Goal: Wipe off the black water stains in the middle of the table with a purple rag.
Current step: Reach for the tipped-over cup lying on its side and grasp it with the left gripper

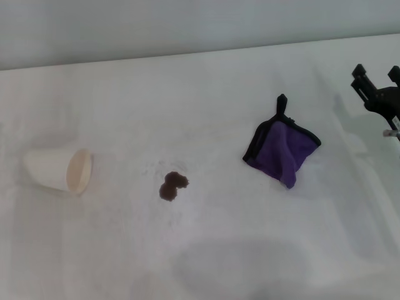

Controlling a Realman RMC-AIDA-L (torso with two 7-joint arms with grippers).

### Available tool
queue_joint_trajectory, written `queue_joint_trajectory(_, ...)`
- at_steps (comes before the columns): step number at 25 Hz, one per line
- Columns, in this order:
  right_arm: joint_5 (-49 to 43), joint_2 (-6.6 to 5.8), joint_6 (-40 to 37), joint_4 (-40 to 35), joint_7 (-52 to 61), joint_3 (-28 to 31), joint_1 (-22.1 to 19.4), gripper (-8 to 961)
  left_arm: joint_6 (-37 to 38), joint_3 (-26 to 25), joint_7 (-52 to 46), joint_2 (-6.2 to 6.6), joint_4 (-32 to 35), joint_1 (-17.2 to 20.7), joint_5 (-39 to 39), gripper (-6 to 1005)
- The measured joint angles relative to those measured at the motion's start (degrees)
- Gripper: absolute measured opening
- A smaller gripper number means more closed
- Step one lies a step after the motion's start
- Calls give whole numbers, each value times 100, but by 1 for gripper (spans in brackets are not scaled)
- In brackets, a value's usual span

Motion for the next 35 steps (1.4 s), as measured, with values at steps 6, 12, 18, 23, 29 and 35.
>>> queue_joint_trajectory(6,-90,-24,-418,-300,-320,-120,112,850,-444,6,-25,10,110,-126,76,887)
queue_joint_trajectory(12,-113,-28,-448,-427,-307,-125,148,849,-522,0,-28,21,127,-189,103,889)
queue_joint_trajectory(18,-113,-15,-447,-427,-290,-95,121,849,-595,13,-377,118,-180,-411,591,882)
queue_joint_trajectory(23,-114,-13,-436,-391,-272,-88,141,849,-587,13,-2627,320,-1509,-993,2267,876)
queue_joint_trajectory(29,-106,-10,-408,-400,-272,-88,177,849,158,751,-4434,661,-2962,-1587,3828,876)
queue_joint_trajectory(35,-113,-7,-400,-412,-269,-88,195,848,1132,787,-5506,1107,-4214,-2380,6434,875)
